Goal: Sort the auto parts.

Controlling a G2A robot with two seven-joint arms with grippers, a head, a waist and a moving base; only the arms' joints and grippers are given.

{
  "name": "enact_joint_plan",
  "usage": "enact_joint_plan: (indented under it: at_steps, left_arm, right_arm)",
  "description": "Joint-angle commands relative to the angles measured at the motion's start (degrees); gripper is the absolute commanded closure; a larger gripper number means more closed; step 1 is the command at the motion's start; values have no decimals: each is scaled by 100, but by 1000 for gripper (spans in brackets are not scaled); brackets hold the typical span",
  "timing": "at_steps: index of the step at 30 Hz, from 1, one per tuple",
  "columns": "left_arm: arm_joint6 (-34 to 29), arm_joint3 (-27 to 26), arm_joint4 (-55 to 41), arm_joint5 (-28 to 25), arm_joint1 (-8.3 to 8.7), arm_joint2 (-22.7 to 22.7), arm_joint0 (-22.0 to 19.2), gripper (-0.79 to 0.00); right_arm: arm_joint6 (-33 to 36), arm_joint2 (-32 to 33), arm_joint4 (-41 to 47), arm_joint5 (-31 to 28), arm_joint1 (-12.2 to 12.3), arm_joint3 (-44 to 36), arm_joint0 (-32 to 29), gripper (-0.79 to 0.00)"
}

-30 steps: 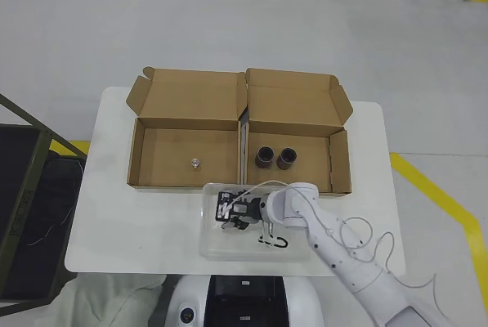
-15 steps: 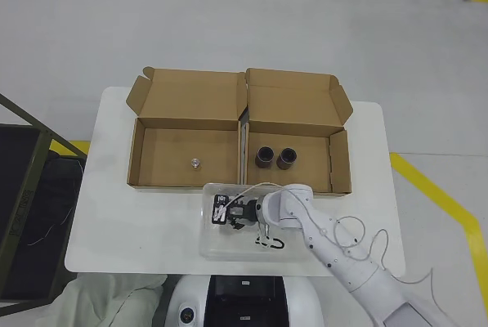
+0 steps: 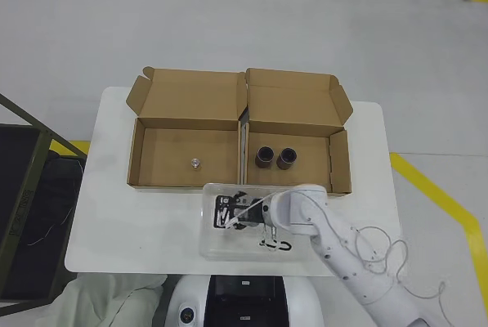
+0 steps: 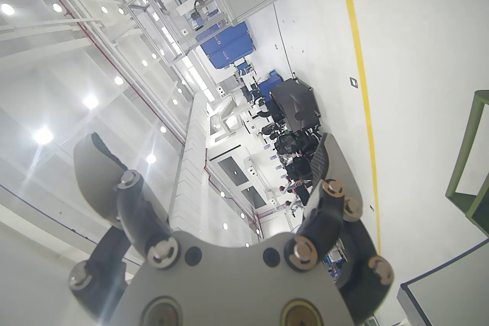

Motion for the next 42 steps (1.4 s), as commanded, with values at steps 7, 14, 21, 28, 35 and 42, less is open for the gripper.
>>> enact_joint_plan:
  at_steps: [7,14,21,28,35,42]
  left_arm:
    - [0,0,0,0,0,0,0,-785]
    - [0,0,0,0,0,0,0,-785]
    - [0,0,0,0,0,0,0,-785]
    - [0,0,0,0,0,0,0,-785]
    - [0,0,0,0,0,0,0,-785]
    - [0,0,0,0,0,0,0,-785]
  right_arm:
    - [-281,273,386,139,70,-648,-44,0]
    - [-585,384,602,334,67,-782,241,0]
    - [-938,703,1026,223,113,-1003,426,0]
    - [-1518,1161,1018,228,198,-1338,319,0]
    - [-2522,1620,1452,-187,280,-1450,111,0]
    - [-3459,2091,1134,-322,365,-1688,-312,0]
